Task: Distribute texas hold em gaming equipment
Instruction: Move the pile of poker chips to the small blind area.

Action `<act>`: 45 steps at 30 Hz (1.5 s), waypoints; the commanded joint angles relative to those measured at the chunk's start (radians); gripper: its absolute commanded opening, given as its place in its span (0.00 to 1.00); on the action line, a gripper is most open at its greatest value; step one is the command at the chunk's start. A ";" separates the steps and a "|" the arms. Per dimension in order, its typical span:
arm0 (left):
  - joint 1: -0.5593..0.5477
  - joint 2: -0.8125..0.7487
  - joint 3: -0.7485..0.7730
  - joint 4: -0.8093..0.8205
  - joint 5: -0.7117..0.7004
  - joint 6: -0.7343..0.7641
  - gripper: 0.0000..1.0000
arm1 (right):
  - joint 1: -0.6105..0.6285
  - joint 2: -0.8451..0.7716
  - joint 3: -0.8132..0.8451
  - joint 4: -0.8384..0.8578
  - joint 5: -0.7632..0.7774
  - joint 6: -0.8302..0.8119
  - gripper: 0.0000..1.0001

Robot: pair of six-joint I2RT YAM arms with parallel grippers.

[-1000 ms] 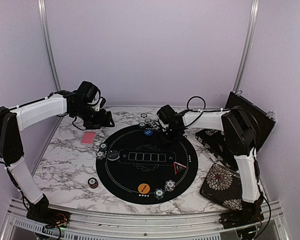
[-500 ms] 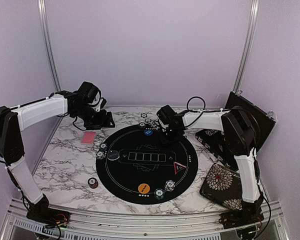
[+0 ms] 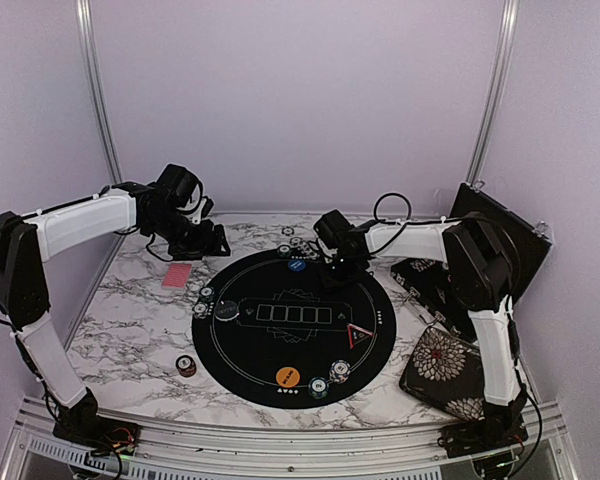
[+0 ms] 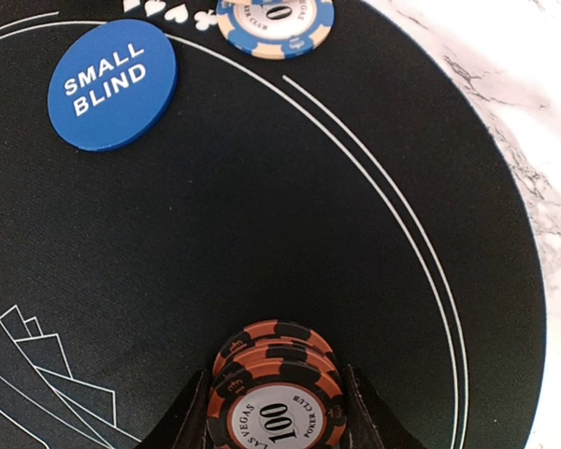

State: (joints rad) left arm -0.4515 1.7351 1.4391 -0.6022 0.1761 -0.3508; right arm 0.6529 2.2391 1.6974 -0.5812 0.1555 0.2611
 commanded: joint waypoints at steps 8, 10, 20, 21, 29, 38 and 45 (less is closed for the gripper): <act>0.005 0.022 0.010 0.021 0.005 0.015 0.80 | -0.039 0.062 0.041 0.025 0.022 -0.024 0.26; 0.005 0.022 0.009 0.022 0.004 0.016 0.80 | -0.042 0.070 0.054 0.020 0.023 -0.026 0.26; 0.007 0.021 0.007 0.024 0.004 0.021 0.80 | -0.060 0.121 0.114 0.041 0.033 -0.056 0.26; 0.007 0.022 0.007 0.025 0.005 0.021 0.80 | -0.064 0.129 0.123 0.040 0.034 -0.058 0.26; 0.010 0.023 0.006 0.024 0.009 0.022 0.80 | -0.075 0.180 0.208 0.021 0.033 -0.084 0.26; 0.015 0.026 0.006 0.028 0.015 0.023 0.80 | -0.091 0.205 0.250 0.017 0.030 -0.087 0.26; 0.016 0.023 0.004 0.028 0.013 0.024 0.80 | -0.101 0.244 0.315 -0.012 0.030 -0.100 0.26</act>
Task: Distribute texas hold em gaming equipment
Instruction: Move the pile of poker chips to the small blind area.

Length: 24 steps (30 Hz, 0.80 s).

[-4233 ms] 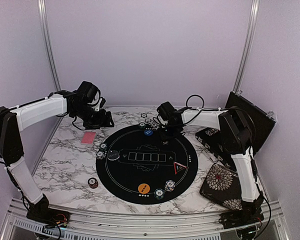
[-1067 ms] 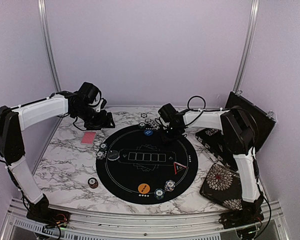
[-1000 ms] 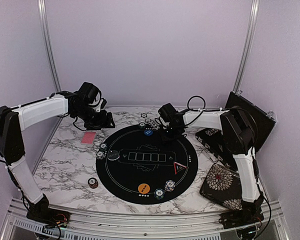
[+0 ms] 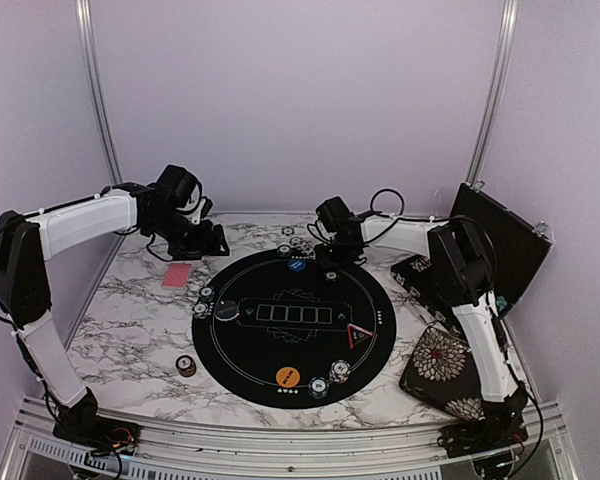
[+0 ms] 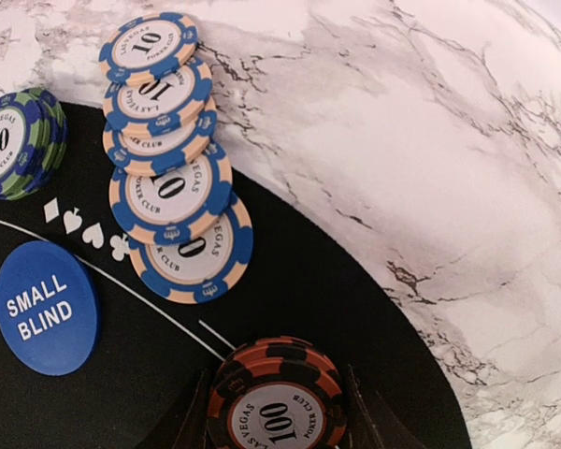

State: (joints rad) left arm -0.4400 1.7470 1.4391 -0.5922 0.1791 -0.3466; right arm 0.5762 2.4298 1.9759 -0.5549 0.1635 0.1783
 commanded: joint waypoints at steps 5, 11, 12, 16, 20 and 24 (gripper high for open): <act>0.006 0.011 0.004 0.019 0.012 0.018 0.80 | -0.024 0.021 0.022 -0.035 0.024 -0.017 0.26; 0.006 0.010 0.004 0.018 0.012 0.018 0.80 | -0.022 -0.027 0.015 -0.041 0.018 -0.016 0.26; 0.006 0.009 0.004 0.018 0.011 0.017 0.80 | -0.022 -0.038 0.009 -0.041 0.016 -0.015 0.26; 0.006 0.010 0.004 0.018 0.013 0.017 0.80 | -0.022 -0.071 -0.011 -0.036 -0.007 -0.012 0.26; 0.005 0.010 0.004 0.019 0.013 0.018 0.80 | -0.019 -0.095 -0.029 -0.039 -0.013 -0.010 0.26; 0.006 0.009 0.004 0.020 0.015 0.018 0.80 | -0.014 -0.112 -0.052 -0.041 -0.016 -0.008 0.26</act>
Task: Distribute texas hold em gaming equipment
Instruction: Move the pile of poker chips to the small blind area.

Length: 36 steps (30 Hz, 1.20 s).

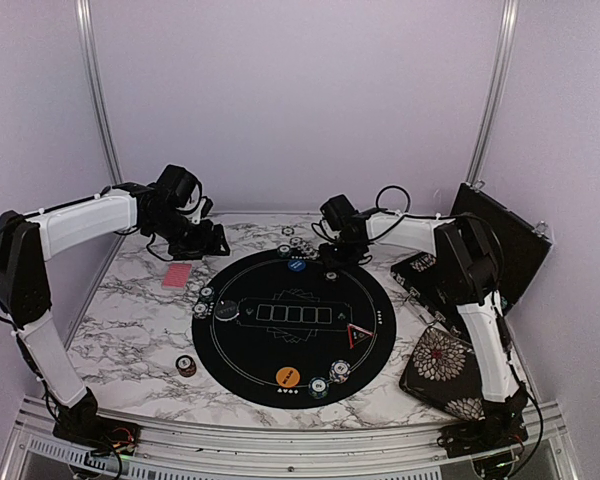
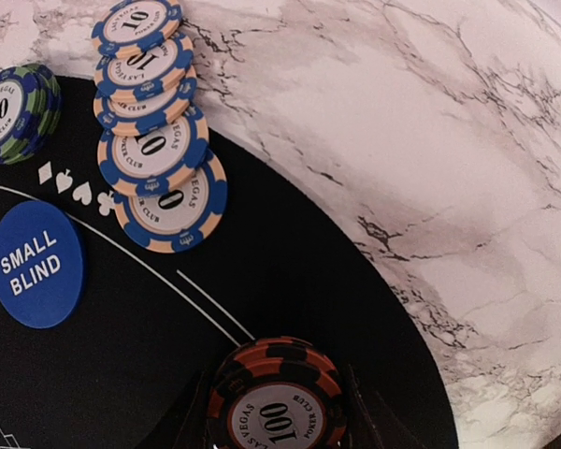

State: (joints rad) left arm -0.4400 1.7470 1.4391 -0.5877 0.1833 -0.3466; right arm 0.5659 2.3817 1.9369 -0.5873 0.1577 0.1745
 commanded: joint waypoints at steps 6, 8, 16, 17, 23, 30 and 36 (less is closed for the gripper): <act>0.006 0.009 0.004 0.015 0.012 0.017 0.80 | 0.015 -0.082 -0.053 -0.008 -0.015 0.004 0.26; 0.006 0.007 0.003 0.014 0.013 0.017 0.80 | 0.024 -0.088 -0.067 -0.009 -0.013 0.006 0.26; 0.006 0.003 0.000 0.015 0.012 0.017 0.80 | 0.040 -0.112 -0.114 0.000 -0.015 0.015 0.26; 0.006 0.002 0.000 0.015 0.012 0.018 0.80 | 0.042 -0.116 -0.120 0.002 -0.016 0.014 0.27; 0.006 -0.001 -0.005 0.018 0.015 0.016 0.80 | 0.048 -0.111 -0.129 -0.009 -0.014 0.017 0.27; 0.006 -0.004 -0.008 0.019 0.015 0.017 0.80 | 0.051 -0.099 -0.134 -0.007 -0.026 0.015 0.29; 0.005 -0.003 -0.008 0.020 0.015 0.017 0.80 | 0.059 -0.095 -0.138 -0.021 -0.009 0.011 0.34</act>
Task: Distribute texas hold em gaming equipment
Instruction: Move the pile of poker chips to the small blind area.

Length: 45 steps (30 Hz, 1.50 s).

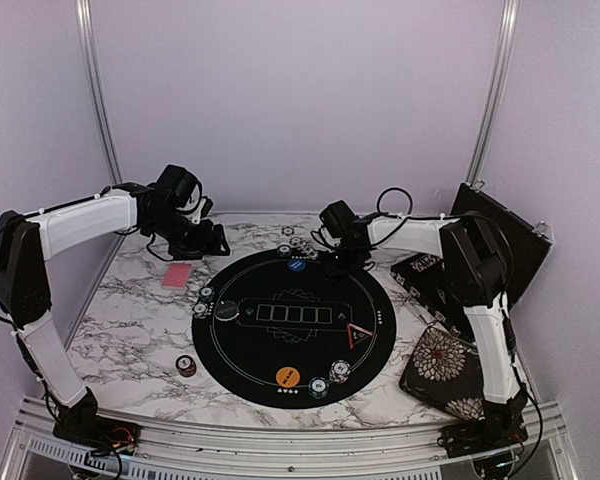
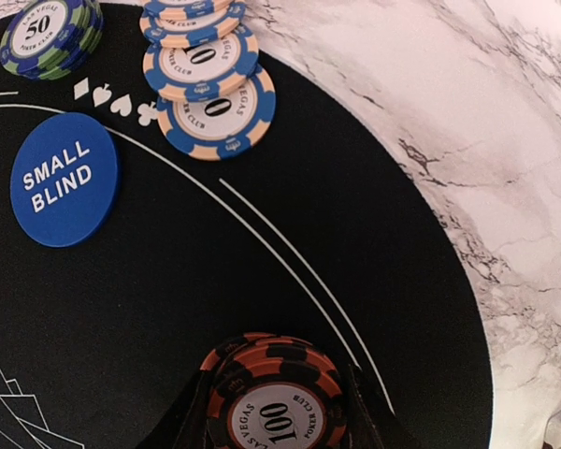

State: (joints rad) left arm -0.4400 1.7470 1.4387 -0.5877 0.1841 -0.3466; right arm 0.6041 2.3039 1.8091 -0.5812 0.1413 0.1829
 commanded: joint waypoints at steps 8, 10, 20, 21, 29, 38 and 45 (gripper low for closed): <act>0.006 -0.001 -0.008 0.021 0.014 0.016 0.80 | 0.026 -0.014 -0.019 -0.031 0.013 0.009 0.39; 0.006 -0.002 -0.008 0.021 0.015 0.016 0.80 | 0.026 -0.011 -0.016 -0.036 0.019 0.011 0.41; 0.006 -0.001 -0.008 0.021 0.015 0.016 0.80 | 0.025 -0.021 -0.019 -0.042 0.018 0.028 0.58; 0.006 -0.001 -0.008 0.021 0.015 0.016 0.80 | 0.025 -0.027 -0.025 -0.045 0.012 0.032 0.60; 0.005 -0.001 -0.009 0.022 0.017 0.016 0.80 | 0.048 -0.116 -0.154 -0.004 -0.013 0.086 0.64; 0.006 -0.002 -0.010 0.026 0.022 0.014 0.80 | 0.066 -0.147 -0.252 0.052 -0.002 0.155 0.38; 0.006 -0.009 -0.013 0.027 0.021 0.016 0.80 | 0.042 -0.114 -0.243 0.084 0.007 0.194 0.24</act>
State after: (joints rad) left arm -0.4400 1.7470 1.4387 -0.5793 0.1940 -0.3466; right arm 0.6598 2.1689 1.5734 -0.5148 0.1429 0.3386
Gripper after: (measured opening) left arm 0.799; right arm 0.264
